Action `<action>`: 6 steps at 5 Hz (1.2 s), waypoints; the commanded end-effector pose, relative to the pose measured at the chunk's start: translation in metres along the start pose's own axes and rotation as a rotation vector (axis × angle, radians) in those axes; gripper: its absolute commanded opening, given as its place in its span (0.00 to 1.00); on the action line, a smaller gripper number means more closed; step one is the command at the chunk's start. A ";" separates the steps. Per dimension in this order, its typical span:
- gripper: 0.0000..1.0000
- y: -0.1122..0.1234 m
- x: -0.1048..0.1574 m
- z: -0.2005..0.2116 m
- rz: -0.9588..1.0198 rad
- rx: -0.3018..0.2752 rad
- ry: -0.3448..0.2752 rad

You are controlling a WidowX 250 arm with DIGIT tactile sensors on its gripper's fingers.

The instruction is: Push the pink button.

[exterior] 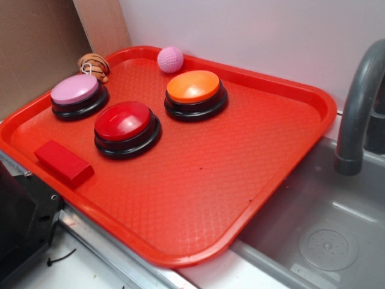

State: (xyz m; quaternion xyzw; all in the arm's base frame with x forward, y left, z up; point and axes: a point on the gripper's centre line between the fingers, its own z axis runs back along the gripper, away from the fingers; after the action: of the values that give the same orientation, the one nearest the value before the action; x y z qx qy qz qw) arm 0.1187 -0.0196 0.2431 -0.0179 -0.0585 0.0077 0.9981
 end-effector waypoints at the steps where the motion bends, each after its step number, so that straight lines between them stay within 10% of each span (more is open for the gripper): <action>1: 1.00 0.000 0.000 0.000 0.000 0.000 0.000; 3: 1.00 0.085 0.045 -0.057 0.318 0.106 0.025; 6: 1.00 0.143 0.062 -0.136 0.638 0.082 -0.057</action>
State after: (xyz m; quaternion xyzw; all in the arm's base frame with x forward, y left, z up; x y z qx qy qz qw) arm 0.1950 0.1107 0.0959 -0.0024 -0.0484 0.3193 0.9464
